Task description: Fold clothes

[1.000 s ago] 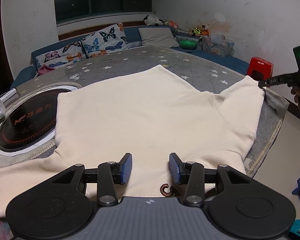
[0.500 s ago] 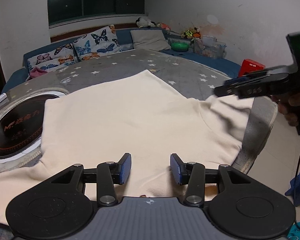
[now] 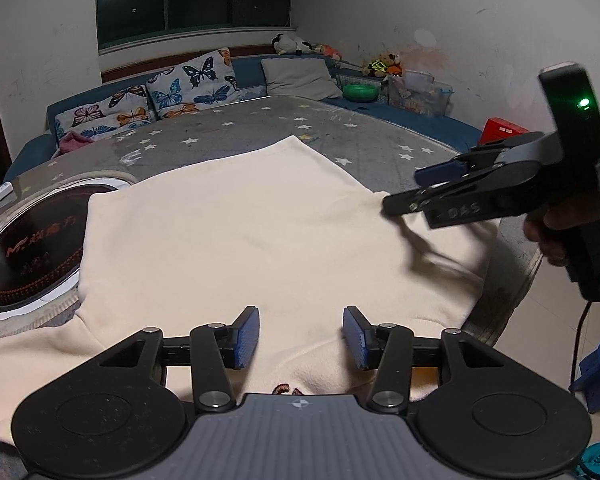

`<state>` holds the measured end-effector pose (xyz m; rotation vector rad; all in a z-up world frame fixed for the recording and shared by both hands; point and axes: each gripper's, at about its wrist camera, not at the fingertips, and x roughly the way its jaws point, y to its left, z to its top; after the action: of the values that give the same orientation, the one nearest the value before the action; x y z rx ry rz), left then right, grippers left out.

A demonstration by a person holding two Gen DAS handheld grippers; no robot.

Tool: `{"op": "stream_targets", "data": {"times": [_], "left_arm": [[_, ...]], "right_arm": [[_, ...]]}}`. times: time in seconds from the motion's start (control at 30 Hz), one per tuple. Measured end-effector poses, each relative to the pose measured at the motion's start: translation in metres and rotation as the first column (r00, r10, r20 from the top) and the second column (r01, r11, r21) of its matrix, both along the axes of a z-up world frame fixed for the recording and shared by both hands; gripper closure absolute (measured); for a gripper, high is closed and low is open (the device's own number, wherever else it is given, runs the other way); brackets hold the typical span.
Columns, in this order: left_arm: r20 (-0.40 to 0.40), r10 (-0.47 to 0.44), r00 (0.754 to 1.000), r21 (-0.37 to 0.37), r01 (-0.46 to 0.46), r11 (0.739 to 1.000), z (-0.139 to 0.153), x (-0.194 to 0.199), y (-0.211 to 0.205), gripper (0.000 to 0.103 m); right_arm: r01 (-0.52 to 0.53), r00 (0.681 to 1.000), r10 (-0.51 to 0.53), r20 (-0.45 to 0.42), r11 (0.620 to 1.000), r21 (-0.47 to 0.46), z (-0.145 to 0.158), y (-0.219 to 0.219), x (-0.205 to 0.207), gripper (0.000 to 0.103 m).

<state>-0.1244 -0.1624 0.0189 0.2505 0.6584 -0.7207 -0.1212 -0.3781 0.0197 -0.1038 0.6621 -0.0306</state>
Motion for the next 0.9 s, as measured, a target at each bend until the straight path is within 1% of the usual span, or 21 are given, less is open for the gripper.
{"op": "stream_targets", "data": {"times": [0.1,0.2,0.33,0.47,0.53,0.63,0.73,0.8,0.87,0.9], "left_arm": [[0.0,0.0,1.0,-0.004,0.0,1.0,0.001,0.001,0.0,0.052],[0.005,-0.001,1.0,-0.007,0.001,1.0,0.002,0.001,0.0,0.05],[0.008,0.0,1.0,-0.012,0.0,1.0,0.006,0.002,-0.002,0.05],[0.016,-0.009,1.0,-0.014,0.01,1.0,0.008,0.002,-0.009,0.049],[0.015,-0.017,1.0,-0.014,0.018,1.0,0.009,0.003,-0.014,0.048],[0.012,-0.03,0.999,-0.006,0.031,1.0,0.008,0.002,-0.022,0.048],[0.01,-0.04,0.999,0.003,0.04,0.999,0.008,0.002,-0.029,0.048],[0.009,-0.043,0.999,0.007,0.043,0.999,0.007,0.002,-0.032,0.048],[0.008,-0.042,0.999,0.011,0.042,0.999,0.007,0.003,-0.035,0.048],[0.007,-0.042,0.999,0.012,0.042,0.999,0.007,0.003,-0.036,0.048]], "right_arm": [[0.041,0.999,-0.041,0.019,0.999,-0.003,0.006,-0.012,-0.01,0.044],[0.123,0.992,-0.122,0.024,0.992,-0.015,0.006,-0.032,-0.02,0.044],[0.258,0.966,-0.258,0.011,0.966,0.003,0.002,-0.066,-0.037,0.044],[0.401,0.916,-0.401,0.009,0.916,0.01,-0.003,-0.103,-0.058,0.044],[0.469,0.883,-0.469,0.01,0.883,0.028,-0.006,-0.121,-0.069,0.044],[0.537,0.843,-0.538,0.008,0.842,0.055,-0.011,-0.142,-0.082,0.045],[0.549,0.834,-0.552,0.005,0.83,0.1,-0.015,-0.154,-0.089,0.048],[0.537,0.841,-0.541,0.007,0.835,0.12,-0.016,-0.156,-0.089,0.052],[0.52,0.85,-0.527,0.01,0.843,0.137,-0.017,-0.157,-0.085,0.054],[0.514,0.853,-0.521,0.012,0.845,0.145,-0.017,-0.158,-0.082,0.058]]}}
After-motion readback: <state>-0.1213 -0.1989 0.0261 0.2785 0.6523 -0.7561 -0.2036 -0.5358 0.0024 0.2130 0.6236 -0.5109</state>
